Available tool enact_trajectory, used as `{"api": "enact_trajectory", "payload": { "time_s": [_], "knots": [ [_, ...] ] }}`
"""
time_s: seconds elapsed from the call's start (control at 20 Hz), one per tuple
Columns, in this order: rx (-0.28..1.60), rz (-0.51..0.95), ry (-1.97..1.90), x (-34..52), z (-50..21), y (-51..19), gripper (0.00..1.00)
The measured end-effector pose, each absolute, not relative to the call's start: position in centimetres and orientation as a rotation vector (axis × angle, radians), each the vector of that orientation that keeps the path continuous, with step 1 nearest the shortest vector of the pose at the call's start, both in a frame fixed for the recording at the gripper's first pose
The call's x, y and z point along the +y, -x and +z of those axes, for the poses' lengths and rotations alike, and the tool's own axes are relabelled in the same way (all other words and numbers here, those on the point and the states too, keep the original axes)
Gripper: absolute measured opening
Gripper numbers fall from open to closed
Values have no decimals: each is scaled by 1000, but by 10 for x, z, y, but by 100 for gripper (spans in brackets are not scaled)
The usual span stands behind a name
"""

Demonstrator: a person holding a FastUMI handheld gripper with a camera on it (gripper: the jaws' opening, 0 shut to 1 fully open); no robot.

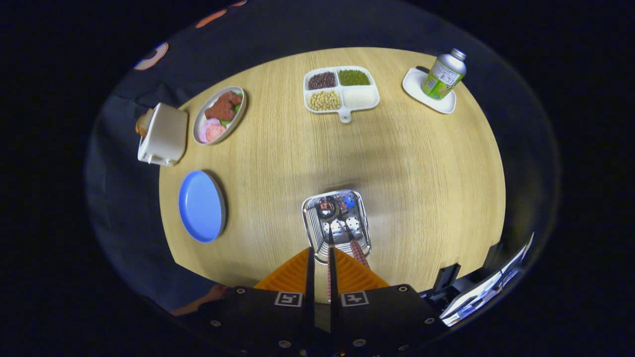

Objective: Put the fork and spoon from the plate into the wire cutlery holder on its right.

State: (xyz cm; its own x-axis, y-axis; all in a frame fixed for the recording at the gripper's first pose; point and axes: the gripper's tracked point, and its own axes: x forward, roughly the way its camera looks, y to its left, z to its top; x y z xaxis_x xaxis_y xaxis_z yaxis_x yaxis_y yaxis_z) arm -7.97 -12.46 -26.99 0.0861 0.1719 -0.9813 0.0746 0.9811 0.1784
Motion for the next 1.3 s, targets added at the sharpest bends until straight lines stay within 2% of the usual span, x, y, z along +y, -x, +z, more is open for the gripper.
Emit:
{"api": "enact_trajectory", "payload": {
  "time_s": [0.05, 0.4, 0.75, 1.05, 1.3],
  "knots": [
    [1441, 77, -187, -127, -264, 73, 15],
    [1152, 113, -217, -118, -221, 36, 56],
    [760, 62, -199, -136, -154, -7, 68],
    [432, 4, -105, -159, -78, -25, 69],
    [267, 7, -92, -156, -16, -28, 69]
  ]
}}
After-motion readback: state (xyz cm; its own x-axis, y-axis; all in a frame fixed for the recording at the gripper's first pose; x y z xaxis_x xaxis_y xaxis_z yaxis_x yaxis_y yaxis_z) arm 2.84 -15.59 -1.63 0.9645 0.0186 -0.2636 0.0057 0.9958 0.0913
